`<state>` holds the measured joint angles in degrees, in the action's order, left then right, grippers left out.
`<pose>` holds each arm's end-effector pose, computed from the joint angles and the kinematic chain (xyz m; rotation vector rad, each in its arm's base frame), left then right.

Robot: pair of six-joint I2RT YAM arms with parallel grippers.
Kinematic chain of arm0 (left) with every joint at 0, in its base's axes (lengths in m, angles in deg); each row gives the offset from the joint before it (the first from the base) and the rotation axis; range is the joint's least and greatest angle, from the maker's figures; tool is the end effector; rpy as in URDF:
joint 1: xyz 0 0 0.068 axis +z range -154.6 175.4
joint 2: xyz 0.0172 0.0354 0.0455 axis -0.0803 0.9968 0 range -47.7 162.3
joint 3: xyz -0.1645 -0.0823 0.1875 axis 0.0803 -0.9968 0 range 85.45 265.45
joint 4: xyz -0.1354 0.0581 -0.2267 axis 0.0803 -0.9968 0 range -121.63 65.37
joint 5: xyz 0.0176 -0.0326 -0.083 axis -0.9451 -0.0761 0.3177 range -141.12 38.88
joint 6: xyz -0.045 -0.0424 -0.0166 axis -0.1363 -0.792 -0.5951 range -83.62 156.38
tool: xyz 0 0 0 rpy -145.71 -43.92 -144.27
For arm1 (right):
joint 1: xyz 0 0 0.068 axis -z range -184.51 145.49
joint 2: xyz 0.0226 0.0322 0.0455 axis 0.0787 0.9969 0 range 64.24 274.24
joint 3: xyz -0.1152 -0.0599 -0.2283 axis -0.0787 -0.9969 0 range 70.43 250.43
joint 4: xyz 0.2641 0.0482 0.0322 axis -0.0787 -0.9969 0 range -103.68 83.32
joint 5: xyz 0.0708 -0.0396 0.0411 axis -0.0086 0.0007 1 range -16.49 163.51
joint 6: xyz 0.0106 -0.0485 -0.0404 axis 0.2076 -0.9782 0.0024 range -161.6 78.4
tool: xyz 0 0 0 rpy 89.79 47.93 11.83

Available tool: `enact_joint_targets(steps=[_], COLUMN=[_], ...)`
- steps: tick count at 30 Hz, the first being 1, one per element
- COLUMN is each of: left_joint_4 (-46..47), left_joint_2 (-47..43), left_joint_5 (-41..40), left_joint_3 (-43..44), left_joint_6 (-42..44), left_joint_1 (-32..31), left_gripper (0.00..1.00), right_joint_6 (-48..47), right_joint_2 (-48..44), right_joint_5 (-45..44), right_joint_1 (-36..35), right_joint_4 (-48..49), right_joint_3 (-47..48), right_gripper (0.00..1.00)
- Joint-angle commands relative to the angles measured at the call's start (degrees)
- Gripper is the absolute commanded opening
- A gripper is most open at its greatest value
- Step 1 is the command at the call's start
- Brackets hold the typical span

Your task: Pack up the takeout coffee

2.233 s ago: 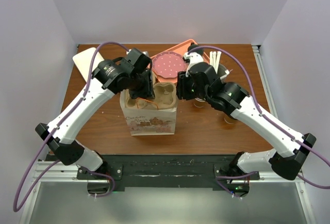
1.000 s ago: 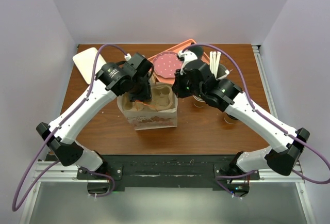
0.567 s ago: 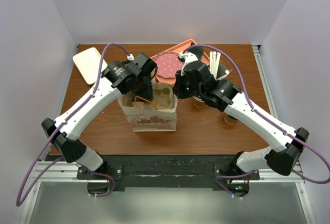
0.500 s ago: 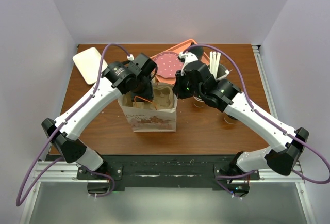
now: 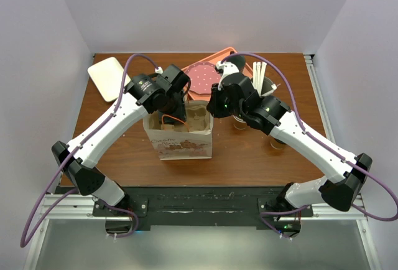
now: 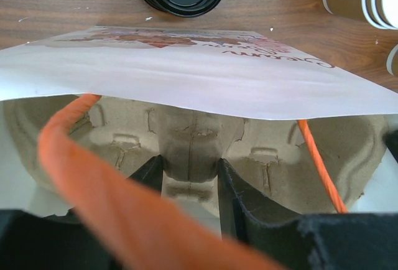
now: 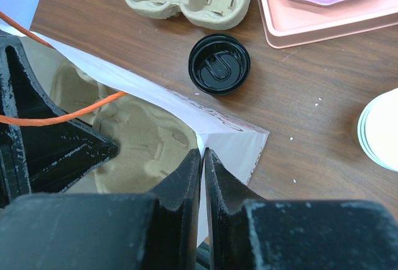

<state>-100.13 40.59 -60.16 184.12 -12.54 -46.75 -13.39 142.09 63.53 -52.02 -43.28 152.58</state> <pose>0.2304 -0.1981 0.3602 -0.2077 2.7060 -0.2770 0.2223 0.2299 0.3745 -0.2623 2.1675 0.5871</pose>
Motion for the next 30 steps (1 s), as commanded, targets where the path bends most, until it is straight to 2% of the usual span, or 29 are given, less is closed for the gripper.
enact_joint_targets(steps=[1,9,18,22,26,30], left_joint_4=[0.2,0.2,1.4,4.8,9.0,10.6], left_joint_2=[0.0,-1.3,-1.6,-3.6,-6.3,-7.3], left_joint_5=[0.8,0.6,3.5,5.7,7.5,10.5], left_joint_3=[2.8,3.0,6.5,7.0,5.2,4.7], left_joint_6=[0.1,-0.2,3.5,5.2,5.4,7.1], left_joint_1=[-0.1,-0.1,-0.1,0.0,0.2,0.3], left_gripper=[0.49,0.58,0.6,0.61,0.68,0.69], right_joint_6=[1.1,1.3,2.0,2.1,2.6,4.7], right_joint_2=[-0.3,-0.8,-0.4,0.1,0.9,1.2], right_joint_5=[-1.3,-1.4,-1.8,-1.9,-1.4,-2.6], right_joint_1=[0.0,0.0,-0.1,-0.1,0.0,0.0], right_joint_4=[3.3,3.1,3.0,3.5,3.6,2.6], right_joint_3=[0.5,-0.8,-1.1,-0.5,0.3,1.3], right_gripper=[0.12,0.13,0.01,0.0,0.0,0.0])
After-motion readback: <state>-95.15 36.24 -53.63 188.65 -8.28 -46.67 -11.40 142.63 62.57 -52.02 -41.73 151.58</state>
